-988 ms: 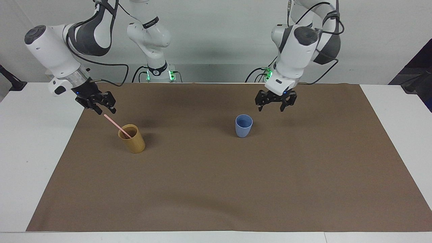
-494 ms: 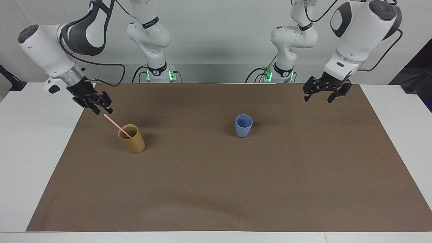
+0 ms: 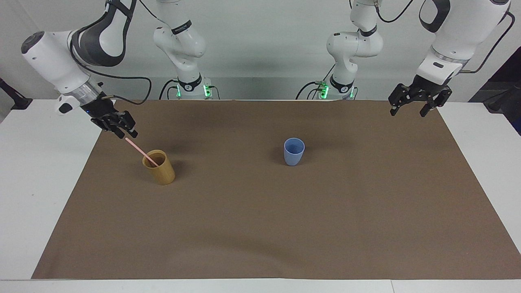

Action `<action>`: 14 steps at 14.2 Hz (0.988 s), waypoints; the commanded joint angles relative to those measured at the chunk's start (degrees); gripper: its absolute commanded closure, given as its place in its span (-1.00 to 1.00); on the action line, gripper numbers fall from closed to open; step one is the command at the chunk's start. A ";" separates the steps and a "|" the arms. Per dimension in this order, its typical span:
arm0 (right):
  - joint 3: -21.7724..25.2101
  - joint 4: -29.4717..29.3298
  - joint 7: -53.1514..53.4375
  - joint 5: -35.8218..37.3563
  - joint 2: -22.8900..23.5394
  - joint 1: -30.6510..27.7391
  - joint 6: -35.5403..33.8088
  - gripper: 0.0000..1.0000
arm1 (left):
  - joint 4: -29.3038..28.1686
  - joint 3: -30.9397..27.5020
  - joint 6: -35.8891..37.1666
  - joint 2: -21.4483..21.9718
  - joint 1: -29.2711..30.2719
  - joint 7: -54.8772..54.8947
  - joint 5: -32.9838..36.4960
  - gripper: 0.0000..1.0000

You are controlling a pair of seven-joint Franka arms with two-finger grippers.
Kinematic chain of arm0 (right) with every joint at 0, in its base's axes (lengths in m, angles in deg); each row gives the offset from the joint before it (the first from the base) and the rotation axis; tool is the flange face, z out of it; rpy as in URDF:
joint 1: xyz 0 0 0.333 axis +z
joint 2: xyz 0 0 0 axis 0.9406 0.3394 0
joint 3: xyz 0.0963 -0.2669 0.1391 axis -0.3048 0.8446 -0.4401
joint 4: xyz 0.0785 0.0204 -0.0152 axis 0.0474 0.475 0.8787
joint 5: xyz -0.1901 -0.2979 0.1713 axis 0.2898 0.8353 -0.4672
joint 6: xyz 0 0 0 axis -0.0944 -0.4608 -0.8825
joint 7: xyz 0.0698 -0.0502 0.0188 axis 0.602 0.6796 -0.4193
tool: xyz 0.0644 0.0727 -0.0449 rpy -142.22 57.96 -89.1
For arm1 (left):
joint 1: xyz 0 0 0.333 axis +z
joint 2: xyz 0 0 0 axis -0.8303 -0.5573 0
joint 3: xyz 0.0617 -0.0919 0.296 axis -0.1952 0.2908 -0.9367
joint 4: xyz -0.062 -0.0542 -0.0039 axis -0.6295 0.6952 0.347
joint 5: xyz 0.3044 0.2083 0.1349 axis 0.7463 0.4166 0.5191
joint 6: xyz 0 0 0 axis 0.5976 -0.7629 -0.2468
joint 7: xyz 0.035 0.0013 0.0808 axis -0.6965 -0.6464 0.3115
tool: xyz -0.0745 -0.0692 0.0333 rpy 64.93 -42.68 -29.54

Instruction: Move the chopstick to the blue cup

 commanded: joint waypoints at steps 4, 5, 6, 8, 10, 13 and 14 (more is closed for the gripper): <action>-0.66 1.52 0.58 -3.57 -0.86 -1.02 1.23 -0.11 | 1.43 0.28 4.71 0.47 -0.04 0.30 1.25 -1.00; -0.66 1.52 0.58 -3.48 -0.86 -1.02 1.23 -0.10 | 1.34 0.19 4.88 0.57 0.23 0.30 1.17 -1.00; -0.66 1.52 0.58 -3.48 -0.86 -1.02 1.23 -0.04 | 1.43 0.11 5.32 0.57 0.14 0.22 1.17 -1.00; -0.66 1.52 0.58 -3.57 -0.86 -1.02 1.23 0.04 | 1.43 -0.07 5.41 0.57 0.40 0.30 1.17 -1.00; -0.66 1.52 0.58 -3.57 -0.86 -1.02 1.23 0.08 | 1.43 -0.24 5.50 0.57 0.32 0.22 1.17 -1.00; -0.66 1.52 0.58 -3.57 -0.86 -0.93 1.23 0.09 | 1.43 -0.16 5.67 0.57 0.49 0.30 1.17 -1.00; -0.58 1.52 0.67 -3.57 -0.86 -1.01 1.31 0.09 | 1.43 0.02 5.76 0.57 0.32 0.30 1.17 -1.00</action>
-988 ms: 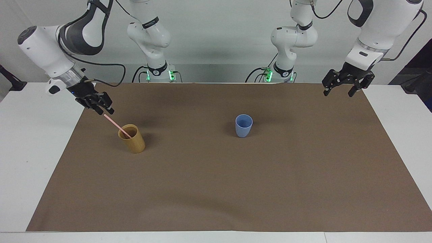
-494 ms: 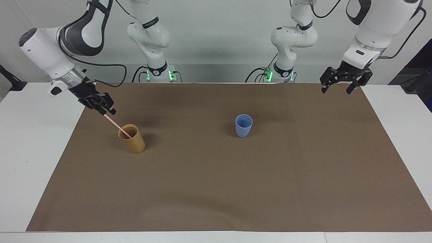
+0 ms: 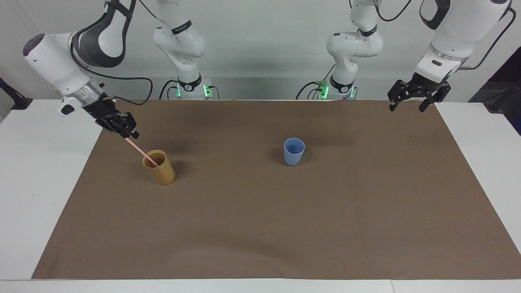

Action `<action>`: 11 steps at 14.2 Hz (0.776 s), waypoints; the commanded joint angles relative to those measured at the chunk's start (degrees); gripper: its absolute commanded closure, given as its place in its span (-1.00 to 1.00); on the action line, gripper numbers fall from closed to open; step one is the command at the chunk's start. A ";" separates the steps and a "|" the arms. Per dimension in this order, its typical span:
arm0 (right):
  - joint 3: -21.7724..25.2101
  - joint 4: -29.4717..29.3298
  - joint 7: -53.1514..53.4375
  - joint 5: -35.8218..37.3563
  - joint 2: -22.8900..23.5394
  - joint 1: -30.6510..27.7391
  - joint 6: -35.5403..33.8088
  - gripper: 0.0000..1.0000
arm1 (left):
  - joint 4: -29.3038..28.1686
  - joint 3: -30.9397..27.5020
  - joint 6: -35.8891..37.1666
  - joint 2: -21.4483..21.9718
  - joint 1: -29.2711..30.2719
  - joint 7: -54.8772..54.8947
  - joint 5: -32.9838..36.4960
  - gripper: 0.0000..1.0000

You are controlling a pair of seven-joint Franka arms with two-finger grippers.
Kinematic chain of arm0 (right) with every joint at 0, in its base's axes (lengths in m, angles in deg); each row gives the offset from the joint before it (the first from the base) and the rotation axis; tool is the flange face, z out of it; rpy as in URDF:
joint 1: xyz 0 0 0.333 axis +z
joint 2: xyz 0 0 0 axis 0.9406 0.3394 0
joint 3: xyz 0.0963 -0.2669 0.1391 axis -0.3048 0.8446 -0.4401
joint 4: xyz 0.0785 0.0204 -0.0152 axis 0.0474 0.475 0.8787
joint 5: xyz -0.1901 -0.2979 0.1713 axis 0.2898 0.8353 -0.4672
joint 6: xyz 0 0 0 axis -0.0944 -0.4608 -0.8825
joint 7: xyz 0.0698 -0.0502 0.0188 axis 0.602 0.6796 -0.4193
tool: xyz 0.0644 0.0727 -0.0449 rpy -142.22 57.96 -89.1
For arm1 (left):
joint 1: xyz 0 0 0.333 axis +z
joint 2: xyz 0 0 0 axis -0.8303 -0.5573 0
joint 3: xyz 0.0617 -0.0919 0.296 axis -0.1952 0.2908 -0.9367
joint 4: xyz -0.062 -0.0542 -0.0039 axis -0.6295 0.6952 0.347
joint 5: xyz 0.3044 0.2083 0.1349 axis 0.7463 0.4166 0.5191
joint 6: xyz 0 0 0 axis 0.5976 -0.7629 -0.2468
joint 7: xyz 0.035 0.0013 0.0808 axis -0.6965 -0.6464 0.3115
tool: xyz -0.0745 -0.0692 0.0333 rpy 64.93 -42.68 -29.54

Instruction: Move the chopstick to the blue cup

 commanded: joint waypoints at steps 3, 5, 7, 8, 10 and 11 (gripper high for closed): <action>-0.58 1.32 0.59 -1.37 -0.77 -0.99 2.82 0.09 | 0.87 0.48 2.11 0.25 0.20 0.22 1.05 -1.00; -0.58 1.23 0.94 -1.45 -0.69 -0.99 3.17 0.09 | 0.96 0.56 2.63 0.16 0.64 0.31 1.05 -1.00; -0.58 1.23 1.03 -1.45 -0.60 -0.99 3.43 0.09 | 0.96 1.87 3.33 -0.27 2.73 0.39 0.88 -1.00; -0.58 1.23 1.21 -1.37 -0.60 -0.99 3.87 0.09 | 1.04 3.71 3.60 -0.62 4.84 0.39 0.88 -1.00; -0.58 1.41 1.21 -1.37 -0.60 -0.99 3.96 0.11 | 1.22 5.92 4.30 -0.80 6.70 0.39 0.79 -1.00; -0.58 1.93 1.21 -1.37 -0.60 -0.99 4.05 0.14 | 1.57 7.67 4.48 -0.80 8.70 0.39 0.79 -1.00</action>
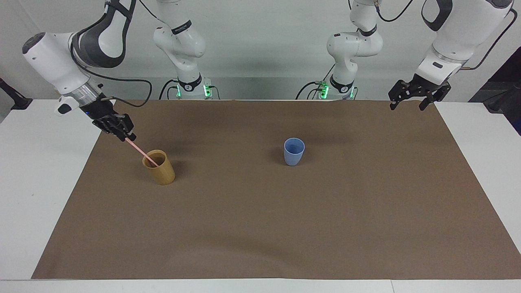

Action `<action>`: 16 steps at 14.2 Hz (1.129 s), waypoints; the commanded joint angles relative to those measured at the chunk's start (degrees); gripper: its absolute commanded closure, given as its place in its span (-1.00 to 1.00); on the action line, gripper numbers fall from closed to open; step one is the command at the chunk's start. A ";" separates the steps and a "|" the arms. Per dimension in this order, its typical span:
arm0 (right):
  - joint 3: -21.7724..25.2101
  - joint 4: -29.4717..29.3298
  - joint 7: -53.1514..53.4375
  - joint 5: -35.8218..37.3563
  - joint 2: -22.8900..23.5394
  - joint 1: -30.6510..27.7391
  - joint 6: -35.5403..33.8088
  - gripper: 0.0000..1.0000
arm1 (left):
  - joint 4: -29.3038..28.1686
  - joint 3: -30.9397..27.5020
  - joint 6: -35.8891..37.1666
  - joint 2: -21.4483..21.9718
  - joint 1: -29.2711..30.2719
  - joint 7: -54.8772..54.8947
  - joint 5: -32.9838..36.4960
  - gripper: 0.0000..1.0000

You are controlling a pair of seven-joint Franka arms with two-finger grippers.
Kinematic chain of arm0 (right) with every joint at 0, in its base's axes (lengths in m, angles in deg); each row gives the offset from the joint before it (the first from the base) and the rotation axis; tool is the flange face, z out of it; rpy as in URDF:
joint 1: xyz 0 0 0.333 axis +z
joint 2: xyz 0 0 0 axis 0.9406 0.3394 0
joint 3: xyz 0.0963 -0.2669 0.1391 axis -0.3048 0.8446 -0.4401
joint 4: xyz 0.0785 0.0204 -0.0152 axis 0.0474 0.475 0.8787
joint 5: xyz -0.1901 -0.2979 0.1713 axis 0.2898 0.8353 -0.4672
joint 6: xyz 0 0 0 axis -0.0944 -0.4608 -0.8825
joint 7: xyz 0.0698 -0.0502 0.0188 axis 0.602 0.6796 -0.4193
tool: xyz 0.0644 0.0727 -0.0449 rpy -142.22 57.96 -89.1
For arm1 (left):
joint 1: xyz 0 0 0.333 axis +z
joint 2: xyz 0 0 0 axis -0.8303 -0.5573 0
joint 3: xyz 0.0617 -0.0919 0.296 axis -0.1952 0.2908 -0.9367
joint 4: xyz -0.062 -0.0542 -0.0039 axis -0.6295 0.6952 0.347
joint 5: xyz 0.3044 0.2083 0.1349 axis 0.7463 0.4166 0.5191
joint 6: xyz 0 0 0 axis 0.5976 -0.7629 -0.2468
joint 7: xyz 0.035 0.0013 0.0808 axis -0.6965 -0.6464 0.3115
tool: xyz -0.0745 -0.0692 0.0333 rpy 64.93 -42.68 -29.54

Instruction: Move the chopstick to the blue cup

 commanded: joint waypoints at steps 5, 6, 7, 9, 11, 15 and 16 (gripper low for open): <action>-0.59 2.08 0.91 -1.45 -0.51 -1.04 1.46 0.34 | 2.10 5.81 2.08 -0.82 5.29 0.30 0.70 -1.00; -0.59 2.17 0.91 -1.54 -0.51 -1.04 1.46 0.39 | 2.10 5.64 1.99 -0.65 4.94 0.22 0.70 -1.00; -0.59 2.25 0.91 -1.54 -0.51 -1.04 1.46 0.42 | 2.10 5.64 1.90 -0.12 4.77 0.21 0.70 -1.00; -0.59 2.26 0.91 -1.54 -0.51 -1.04 1.46 0.60 | 2.01 5.64 1.81 -0.03 4.68 0.04 0.70 -1.00; -0.59 2.17 0.91 -2.76 -0.51 -1.04 1.55 0.67 | 2.01 5.72 1.73 0.06 4.76 0.04 0.70 -1.00; -0.59 2.17 0.91 -3.65 -0.51 -1.04 1.64 0.85 | 1.92 5.37 1.72 0.06 5.73 -0.14 0.70 -1.00; -0.59 2.17 0.91 -4.35 -0.51 -1.04 1.64 0.95 | 1.92 5.37 1.64 0.06 5.73 -0.14 0.70 -1.00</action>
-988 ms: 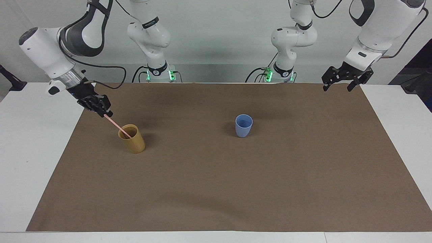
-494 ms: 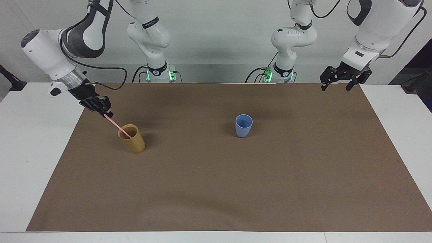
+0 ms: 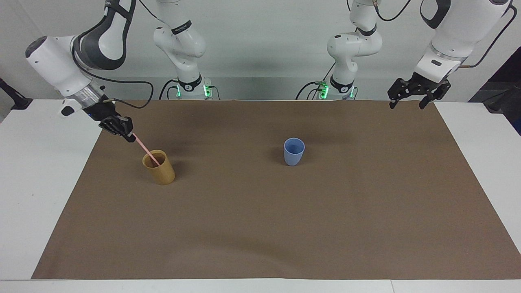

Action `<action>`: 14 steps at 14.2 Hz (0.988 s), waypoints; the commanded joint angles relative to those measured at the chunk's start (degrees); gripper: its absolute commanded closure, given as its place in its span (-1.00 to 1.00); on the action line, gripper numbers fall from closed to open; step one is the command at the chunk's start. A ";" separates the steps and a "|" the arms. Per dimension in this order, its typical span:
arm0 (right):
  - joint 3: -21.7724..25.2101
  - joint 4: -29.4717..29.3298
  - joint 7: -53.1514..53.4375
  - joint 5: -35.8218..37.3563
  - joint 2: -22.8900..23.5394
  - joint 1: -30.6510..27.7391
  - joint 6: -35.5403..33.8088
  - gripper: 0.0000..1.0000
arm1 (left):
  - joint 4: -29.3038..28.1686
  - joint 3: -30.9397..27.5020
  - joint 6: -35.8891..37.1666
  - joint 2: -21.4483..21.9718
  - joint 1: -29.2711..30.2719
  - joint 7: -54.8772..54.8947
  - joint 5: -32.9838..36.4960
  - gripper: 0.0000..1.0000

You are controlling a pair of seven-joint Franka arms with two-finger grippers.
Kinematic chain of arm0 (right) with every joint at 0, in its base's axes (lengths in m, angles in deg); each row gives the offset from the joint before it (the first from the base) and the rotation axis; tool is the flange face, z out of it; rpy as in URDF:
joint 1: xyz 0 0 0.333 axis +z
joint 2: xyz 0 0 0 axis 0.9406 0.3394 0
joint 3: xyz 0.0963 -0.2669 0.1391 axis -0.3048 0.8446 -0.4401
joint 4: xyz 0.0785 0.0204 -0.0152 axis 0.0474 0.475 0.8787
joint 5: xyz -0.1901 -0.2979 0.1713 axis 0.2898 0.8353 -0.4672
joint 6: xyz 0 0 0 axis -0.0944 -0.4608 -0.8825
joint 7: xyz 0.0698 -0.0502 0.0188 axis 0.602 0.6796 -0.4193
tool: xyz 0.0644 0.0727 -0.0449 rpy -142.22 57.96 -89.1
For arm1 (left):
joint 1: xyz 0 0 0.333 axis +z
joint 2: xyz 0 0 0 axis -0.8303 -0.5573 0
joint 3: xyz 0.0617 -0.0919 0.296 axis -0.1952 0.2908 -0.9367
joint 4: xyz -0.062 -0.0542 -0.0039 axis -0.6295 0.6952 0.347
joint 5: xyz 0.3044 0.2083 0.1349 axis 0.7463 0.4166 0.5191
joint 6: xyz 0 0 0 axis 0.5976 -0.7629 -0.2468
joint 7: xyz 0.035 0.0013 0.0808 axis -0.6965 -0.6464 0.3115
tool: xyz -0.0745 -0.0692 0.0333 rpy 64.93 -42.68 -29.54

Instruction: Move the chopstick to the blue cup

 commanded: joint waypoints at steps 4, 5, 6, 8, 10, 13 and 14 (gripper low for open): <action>-0.52 0.42 0.47 -3.83 -0.53 -1.00 0.53 1.00 | 1.06 0.41 1.35 -0.05 0.54 -0.08 0.70 -1.00; -0.52 0.07 0.47 -3.83 -0.62 -1.00 0.27 1.00 | 1.06 0.41 1.35 -0.05 0.54 -0.08 0.70 -1.00; -0.52 -0.11 0.64 -3.74 -0.88 -0.91 0.26 1.00 | 1.06 0.41 1.35 -0.05 0.63 -0.08 0.70 -1.00; -0.52 -1.42 0.64 -3.30 -1.41 -0.73 0.18 1.00 | 1.06 0.41 1.35 -0.05 0.54 -0.08 0.70 -1.00; -0.52 -3.62 0.73 -2.60 -1.50 -0.47 -1.31 1.00 | 1.06 0.41 1.35 -0.05 0.54 -0.08 0.70 -1.00; -0.61 -7.22 2.56 0.11 -2.20 -0.03 -6.31 1.00 | 1.06 0.41 1.35 -0.05 0.54 -0.08 0.70 -1.00; -0.87 -8.45 4.32 2.57 -2.46 0.06 -7.98 1.00 | 1.06 0.41 1.35 -0.05 0.63 -0.08 0.70 -1.00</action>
